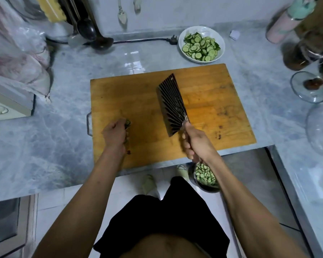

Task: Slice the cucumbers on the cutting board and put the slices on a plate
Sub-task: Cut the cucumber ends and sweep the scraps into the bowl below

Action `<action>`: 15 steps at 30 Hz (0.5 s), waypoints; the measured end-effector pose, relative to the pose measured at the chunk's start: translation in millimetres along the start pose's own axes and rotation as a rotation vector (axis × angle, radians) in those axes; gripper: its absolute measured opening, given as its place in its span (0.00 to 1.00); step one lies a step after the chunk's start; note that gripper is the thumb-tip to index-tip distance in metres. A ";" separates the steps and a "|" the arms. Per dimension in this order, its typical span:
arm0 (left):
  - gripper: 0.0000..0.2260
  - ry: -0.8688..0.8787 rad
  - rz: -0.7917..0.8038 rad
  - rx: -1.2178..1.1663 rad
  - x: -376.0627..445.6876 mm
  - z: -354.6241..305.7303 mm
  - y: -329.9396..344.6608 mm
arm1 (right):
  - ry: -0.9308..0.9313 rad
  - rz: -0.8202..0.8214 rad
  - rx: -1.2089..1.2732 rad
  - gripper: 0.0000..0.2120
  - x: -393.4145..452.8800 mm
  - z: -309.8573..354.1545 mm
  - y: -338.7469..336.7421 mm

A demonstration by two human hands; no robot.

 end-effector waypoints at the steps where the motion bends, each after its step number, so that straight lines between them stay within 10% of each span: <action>1: 0.11 0.006 0.018 0.028 -1.8 2.0 5.4 | -0.048 0.006 -0.080 0.22 -4.7 7.6 -1.4; 8: 0.08 0.153 0.073 0.108 -17.8 -5.9 30.7 | -0.354 -0.321 -0.928 0.21 5.5 71.5 -55.8; 15: 0.07 0.165 -0.120 0.077 -33.7 9.7 19.1 | -0.196 -0.309 -1.066 0.26 40.8 74.3 -90.6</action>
Point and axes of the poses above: each hand's wrist, its own x-axis towards the middle knuckle, its own y-axis out of the palm, z = x × y, the point moved 7 cm from there along x, towards the middle knuckle, and after that the axes turned 6 degrees about y, right-handed, at the moved point
